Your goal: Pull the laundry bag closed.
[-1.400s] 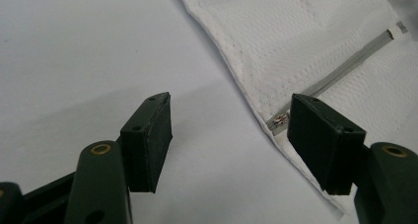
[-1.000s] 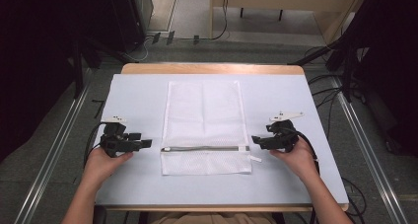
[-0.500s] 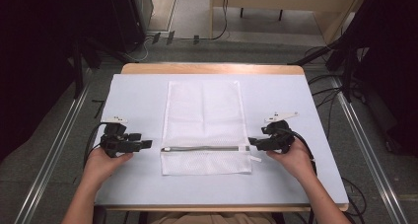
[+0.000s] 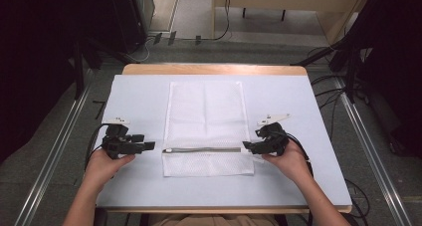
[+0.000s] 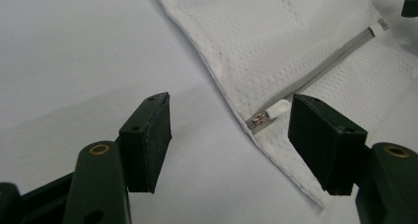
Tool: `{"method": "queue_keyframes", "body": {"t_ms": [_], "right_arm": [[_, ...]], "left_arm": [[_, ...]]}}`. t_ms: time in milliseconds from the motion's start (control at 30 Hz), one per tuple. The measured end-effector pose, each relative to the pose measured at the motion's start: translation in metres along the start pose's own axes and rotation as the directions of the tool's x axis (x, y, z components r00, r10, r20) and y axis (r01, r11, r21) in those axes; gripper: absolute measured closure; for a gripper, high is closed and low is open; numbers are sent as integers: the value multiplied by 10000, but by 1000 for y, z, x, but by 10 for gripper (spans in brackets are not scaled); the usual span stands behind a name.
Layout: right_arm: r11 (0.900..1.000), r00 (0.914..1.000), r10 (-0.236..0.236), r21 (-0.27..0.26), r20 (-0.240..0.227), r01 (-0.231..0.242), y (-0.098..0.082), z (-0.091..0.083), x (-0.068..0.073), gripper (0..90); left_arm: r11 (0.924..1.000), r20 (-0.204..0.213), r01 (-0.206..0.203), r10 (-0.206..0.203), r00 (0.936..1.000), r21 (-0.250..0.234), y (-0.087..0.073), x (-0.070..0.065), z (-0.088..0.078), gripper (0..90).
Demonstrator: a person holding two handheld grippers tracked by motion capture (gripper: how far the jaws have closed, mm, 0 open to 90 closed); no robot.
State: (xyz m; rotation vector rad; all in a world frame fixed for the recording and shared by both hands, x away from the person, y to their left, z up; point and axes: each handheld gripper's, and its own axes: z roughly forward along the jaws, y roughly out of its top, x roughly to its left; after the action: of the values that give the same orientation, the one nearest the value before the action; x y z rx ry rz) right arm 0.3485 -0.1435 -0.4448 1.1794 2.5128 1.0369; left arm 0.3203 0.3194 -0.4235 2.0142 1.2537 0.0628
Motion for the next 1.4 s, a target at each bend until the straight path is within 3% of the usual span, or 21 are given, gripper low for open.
{"method": "queue_keyframes", "body": {"t_ms": [233,533,1400], "right_arm": [[9998,9997,-203,-7,-165,203,5,3,9,348],[9981,9976,-605,110,-342,609,15,10,21,359],[9931,9897,-1136,192,-869,1157,46,25,53,419]], "left_arm": [[9997,-89,-80,82,9999,247,-1,0,3,335],[9996,-115,-91,94,9999,258,-1,-1,4,335],[9995,-55,-207,208,9998,252,-2,-1,3,359]]}}
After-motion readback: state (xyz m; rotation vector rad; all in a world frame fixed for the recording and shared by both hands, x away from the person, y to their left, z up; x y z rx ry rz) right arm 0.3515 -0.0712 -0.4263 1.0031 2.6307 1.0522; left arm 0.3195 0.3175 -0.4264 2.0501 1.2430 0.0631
